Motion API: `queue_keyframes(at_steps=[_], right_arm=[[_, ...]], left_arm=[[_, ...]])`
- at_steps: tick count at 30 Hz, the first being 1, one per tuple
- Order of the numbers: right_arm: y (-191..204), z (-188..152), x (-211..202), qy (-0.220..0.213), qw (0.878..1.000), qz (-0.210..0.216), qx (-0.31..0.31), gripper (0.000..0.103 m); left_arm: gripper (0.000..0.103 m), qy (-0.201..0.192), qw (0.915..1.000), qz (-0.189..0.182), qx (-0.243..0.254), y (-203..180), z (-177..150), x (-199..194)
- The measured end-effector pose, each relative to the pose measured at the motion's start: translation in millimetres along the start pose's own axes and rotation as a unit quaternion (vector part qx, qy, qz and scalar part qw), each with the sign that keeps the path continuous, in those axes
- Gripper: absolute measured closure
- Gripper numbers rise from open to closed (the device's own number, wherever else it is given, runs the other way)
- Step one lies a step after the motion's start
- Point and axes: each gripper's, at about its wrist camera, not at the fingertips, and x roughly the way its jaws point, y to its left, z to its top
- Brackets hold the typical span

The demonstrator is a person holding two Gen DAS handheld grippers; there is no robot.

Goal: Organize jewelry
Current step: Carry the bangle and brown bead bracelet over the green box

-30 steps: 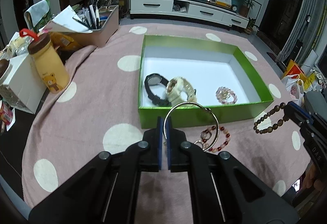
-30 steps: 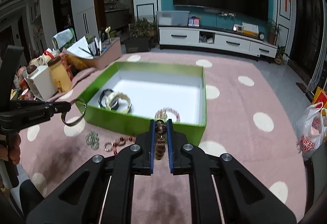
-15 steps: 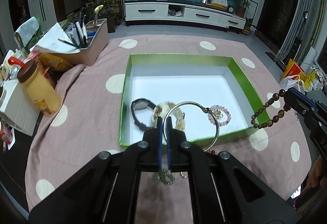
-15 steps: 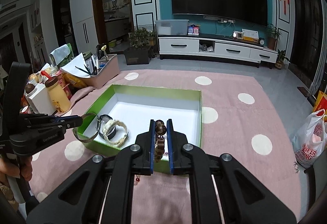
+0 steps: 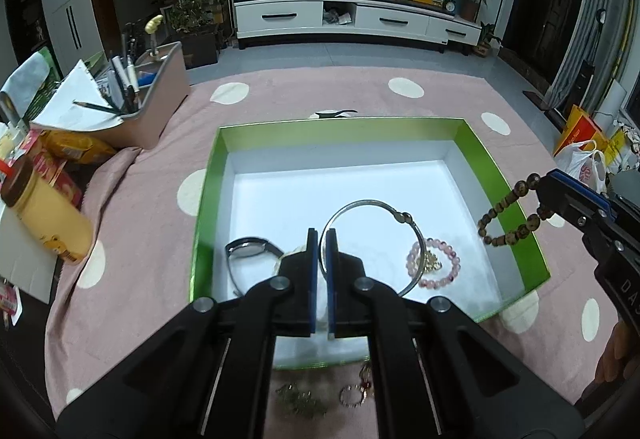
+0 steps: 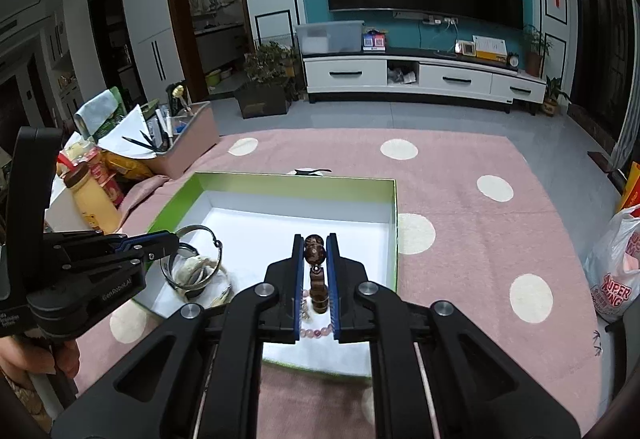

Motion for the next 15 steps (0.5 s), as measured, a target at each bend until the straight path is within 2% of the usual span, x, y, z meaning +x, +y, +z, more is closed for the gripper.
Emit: queue_keyframes(at_steps=[5, 15], right_arm=[[-4, 4, 21, 0.019, 1.000, -0.001, 0.004, 0.093], [-6, 0, 60, 0.072, 0.997, -0.016, 0.003, 0.093]], left_arm=[[0.099, 0.014, 0.9999, 0.000, 0.005, -7, 8, 18], [0.098, 0.067, 0.9977, 0.011, 0.003, -15, 15, 57]])
